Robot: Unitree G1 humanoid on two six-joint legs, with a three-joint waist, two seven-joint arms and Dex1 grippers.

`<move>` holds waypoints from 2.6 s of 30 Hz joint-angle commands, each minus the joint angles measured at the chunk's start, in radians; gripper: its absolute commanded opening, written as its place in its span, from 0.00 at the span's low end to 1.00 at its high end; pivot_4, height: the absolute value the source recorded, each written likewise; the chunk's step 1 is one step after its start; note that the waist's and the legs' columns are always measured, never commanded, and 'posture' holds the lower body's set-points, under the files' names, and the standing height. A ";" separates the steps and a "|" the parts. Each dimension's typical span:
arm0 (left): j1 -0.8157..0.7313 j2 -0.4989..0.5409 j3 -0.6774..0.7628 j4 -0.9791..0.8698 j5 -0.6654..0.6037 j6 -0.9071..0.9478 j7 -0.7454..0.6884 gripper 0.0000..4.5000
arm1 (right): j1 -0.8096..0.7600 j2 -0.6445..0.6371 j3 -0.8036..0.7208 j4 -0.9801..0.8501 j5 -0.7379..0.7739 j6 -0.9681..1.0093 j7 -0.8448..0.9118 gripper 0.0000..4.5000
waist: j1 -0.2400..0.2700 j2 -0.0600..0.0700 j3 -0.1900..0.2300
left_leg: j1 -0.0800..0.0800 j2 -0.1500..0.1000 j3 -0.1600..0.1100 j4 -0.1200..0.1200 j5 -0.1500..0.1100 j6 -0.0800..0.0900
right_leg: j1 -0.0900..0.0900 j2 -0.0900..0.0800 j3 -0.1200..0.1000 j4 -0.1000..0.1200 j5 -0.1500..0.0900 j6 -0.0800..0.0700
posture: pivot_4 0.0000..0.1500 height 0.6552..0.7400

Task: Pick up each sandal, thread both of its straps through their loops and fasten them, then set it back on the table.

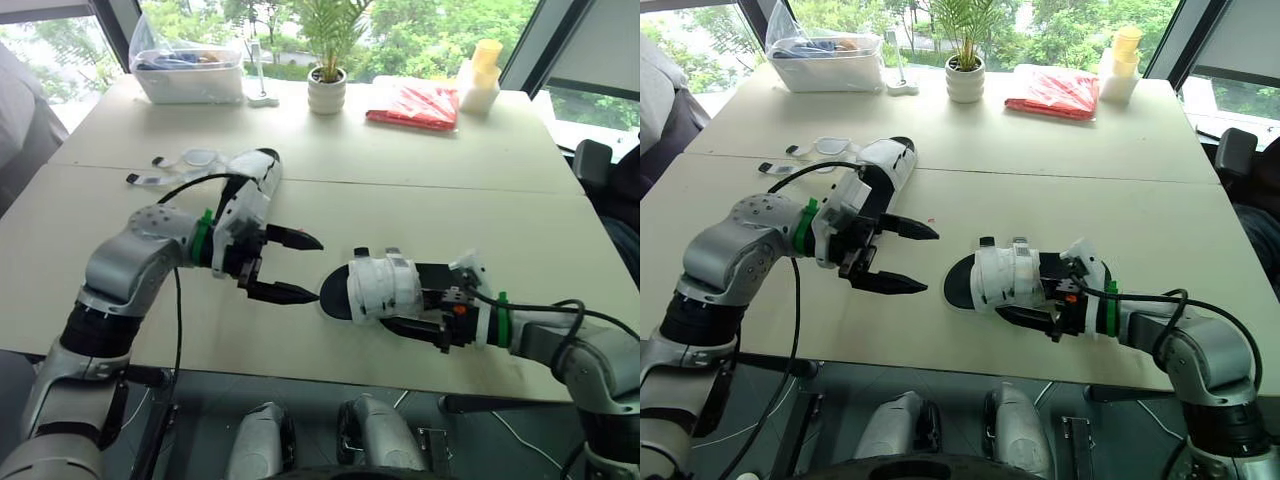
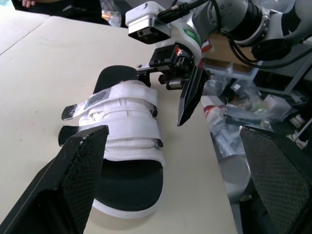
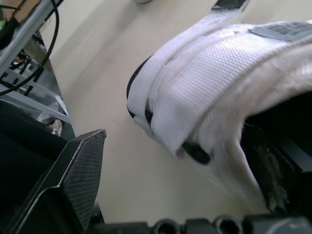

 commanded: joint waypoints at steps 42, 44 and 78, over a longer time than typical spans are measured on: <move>0.066 -0.136 0.105 0.082 0.161 -0.114 0.467 1.00 | 0.200 0.243 -0.062 -0.340 -0.233 -0.271 -0.682 0.98 | 0.001 0.006 0.003 | 0.000 -0.001 0.000 -0.001 0.001 -0.001 | -0.001 0.000 0.003 0.002 -0.001 0.001 | 1.00 0.86; 0.067 -0.183 0.124 0.126 0.246 -0.117 0.650 1.00 | 0.245 0.137 -0.124 -0.452 -0.142 -0.256 -0.574 0.98 | 0.000 0.006 0.004 | 0.000 -0.002 -0.001 -0.002 0.001 -0.001 | -0.001 0.000 0.004 0.001 -0.002 0.002 | 1.00 0.86; -0.555 -0.498 0.283 1.269 0.428 -0.387 1.204 0.59 | -0.145 -0.004 -0.053 -0.359 0.175 -0.172 -0.608 1.00 | 0.021 -0.009 0.009 | -0.001 -0.002 -0.002 0.000 0.001 -0.001 | -0.001 0.001 0.004 0.001 -0.001 0.001 | 1.00 0.86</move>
